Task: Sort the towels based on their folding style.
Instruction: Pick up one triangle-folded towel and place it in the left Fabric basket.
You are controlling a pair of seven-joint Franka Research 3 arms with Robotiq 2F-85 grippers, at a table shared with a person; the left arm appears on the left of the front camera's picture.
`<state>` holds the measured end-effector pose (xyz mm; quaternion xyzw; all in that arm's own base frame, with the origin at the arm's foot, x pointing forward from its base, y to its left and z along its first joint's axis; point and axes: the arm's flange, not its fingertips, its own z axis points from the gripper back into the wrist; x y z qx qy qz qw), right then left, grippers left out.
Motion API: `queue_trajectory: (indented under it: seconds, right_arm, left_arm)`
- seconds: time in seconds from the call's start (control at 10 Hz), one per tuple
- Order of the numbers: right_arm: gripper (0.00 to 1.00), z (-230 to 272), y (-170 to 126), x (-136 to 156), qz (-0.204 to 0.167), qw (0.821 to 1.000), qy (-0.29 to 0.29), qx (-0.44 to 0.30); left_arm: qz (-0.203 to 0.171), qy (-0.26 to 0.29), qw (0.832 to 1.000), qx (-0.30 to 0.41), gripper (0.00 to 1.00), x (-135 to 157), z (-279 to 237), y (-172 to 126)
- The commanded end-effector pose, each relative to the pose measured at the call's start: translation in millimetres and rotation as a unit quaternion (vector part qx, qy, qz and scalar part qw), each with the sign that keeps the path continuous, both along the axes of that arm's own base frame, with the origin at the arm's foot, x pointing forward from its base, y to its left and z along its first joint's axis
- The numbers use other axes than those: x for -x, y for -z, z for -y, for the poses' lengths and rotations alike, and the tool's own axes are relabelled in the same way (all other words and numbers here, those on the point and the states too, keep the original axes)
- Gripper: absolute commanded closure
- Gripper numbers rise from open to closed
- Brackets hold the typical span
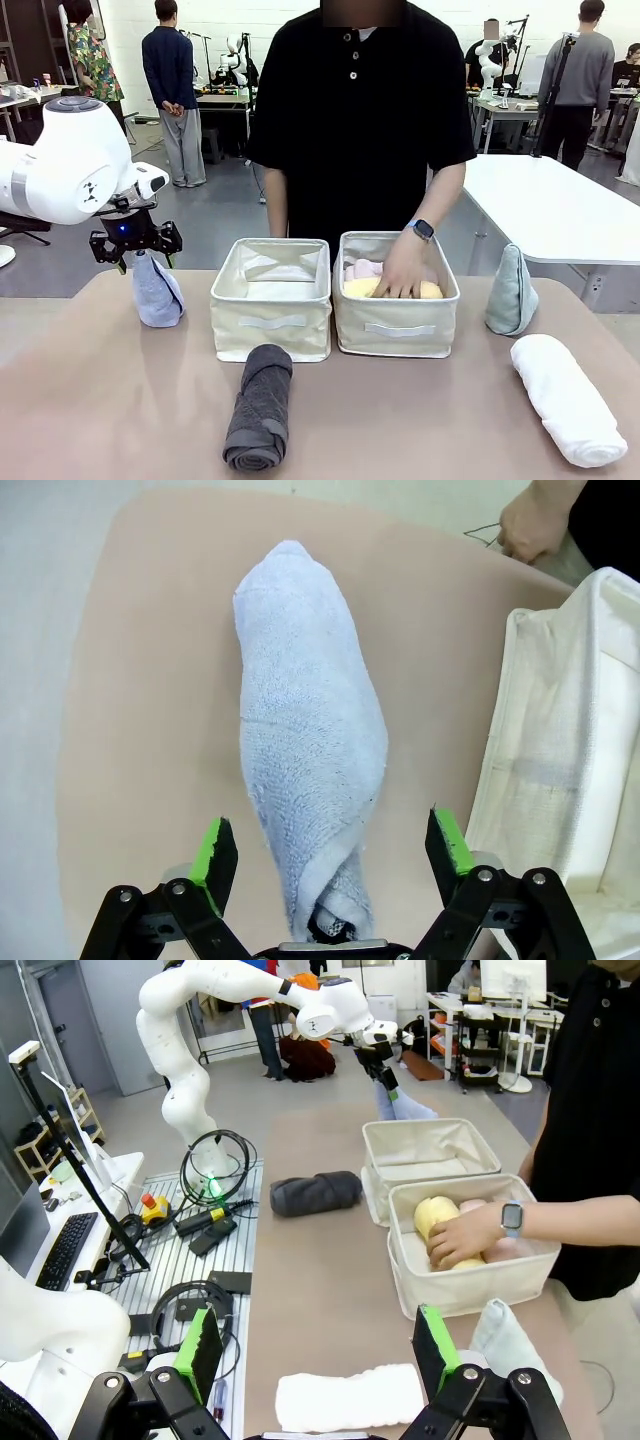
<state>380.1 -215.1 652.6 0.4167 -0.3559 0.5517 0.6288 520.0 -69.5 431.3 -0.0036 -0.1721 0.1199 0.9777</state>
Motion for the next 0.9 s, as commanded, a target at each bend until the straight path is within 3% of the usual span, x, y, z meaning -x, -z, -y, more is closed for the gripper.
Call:
queue_trajectory:
  seconds: [0.0, 0.1, 0.2, 0.3, 0.4, 0.8]
  right_arm:
    - [0.0, -2.0, 2.5, 3.7, -0.007, 1.0, 0.003, 0.01]
    - [0.0, -2.0, 2.5, 3.7, -0.007, 1.0, 0.003, 0.01]
    - [0.0, -2.0, 2.5, 3.7, -0.007, 1.0, 0.003, 0.01]
    - [0.0, -2.0, 2.5, 3.7, -0.007, 1.0, 0.003, 0.01]
    - [0.0, -2.0, 2.5, 3.7, -0.007, 1.0, 0.003, 0.01]
    - [0.0, -2.0, 2.5, 3.7, -0.007, 1.0, 0.003, 0.01]
  left_arm:
    - [0.006, 0.018, 1.0, 0.01, 0.57, -1.0, 0.5, 1.6]
    - [0.005, 0.019, 1.0, 0.012, 0.6, -1.2, 0.1, 0.8]
    - [0.006, 0.019, 1.0, 0.013, 1.0, -1.0, 0.2, -0.6]
    - [0.006, 0.02, 1.0, 0.012, 0.61, -0.9, -0.6, -1.6]
    - [0.008, 0.021, 1.0, 0.01, 1.0, -0.7, -1.2, -2.3]
    - [0.017, 0.022, 1.0, -0.015, 1.0, 1.6, -4.0, -6.7]
